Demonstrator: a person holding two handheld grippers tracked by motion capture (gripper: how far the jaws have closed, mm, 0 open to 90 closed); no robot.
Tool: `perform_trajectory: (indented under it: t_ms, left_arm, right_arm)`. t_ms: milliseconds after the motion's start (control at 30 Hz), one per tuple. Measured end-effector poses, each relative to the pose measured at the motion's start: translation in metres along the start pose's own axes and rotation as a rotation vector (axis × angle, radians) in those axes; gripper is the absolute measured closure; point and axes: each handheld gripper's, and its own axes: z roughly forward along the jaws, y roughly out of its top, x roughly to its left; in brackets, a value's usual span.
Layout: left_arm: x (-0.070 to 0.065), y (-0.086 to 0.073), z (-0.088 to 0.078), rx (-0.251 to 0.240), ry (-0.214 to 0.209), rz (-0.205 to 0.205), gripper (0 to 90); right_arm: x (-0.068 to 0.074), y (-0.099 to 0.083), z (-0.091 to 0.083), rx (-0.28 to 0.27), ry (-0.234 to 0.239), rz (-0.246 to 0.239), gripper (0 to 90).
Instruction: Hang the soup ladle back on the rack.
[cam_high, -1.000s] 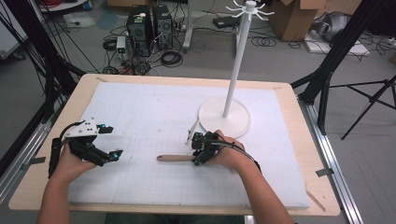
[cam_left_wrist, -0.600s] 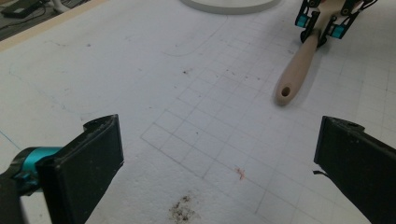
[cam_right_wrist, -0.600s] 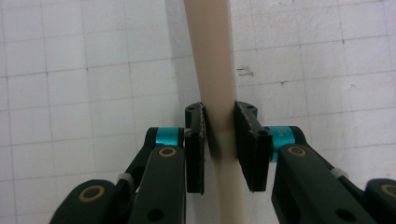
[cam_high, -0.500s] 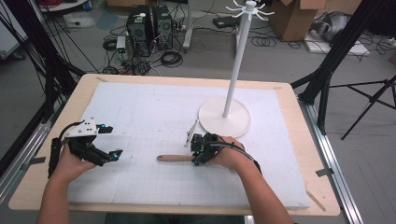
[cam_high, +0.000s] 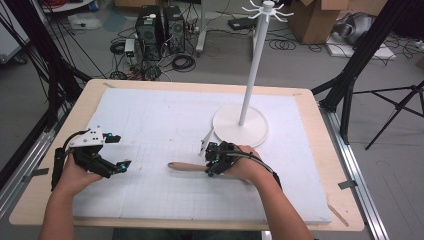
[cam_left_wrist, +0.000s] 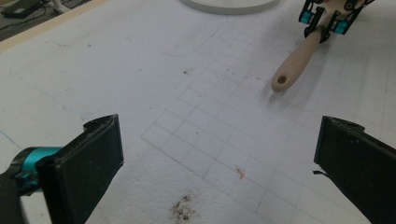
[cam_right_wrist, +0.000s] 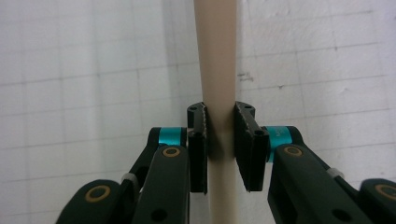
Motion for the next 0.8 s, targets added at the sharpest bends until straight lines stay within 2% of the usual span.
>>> perform_trajectory:
  t_ms: [233,333,633,800]
  left_arm:
    - [-0.001,0.001,0.000,-0.001,-0.001,0.003,1.7]
    - [-0.001,0.001,0.000,-0.004,0.000,0.000,1.7]
    - [-0.001,0.001,0.001,-0.002,-0.004,0.005,1.7]
    - [-0.001,0.001,0.000,-0.001,-0.003,0.006,1.7]
  right_arm:
    - [0.002,-0.008,-0.026,-0.129,-0.013,0.013,77.0]
    - [0.003,-0.012,-0.036,-0.173,-0.038,0.011,77.0]
    - [0.007,-0.027,-0.063,-0.305,-0.094,0.044,76.9]
    - [0.009,-0.038,-0.078,-0.401,-0.123,0.066,77.0]
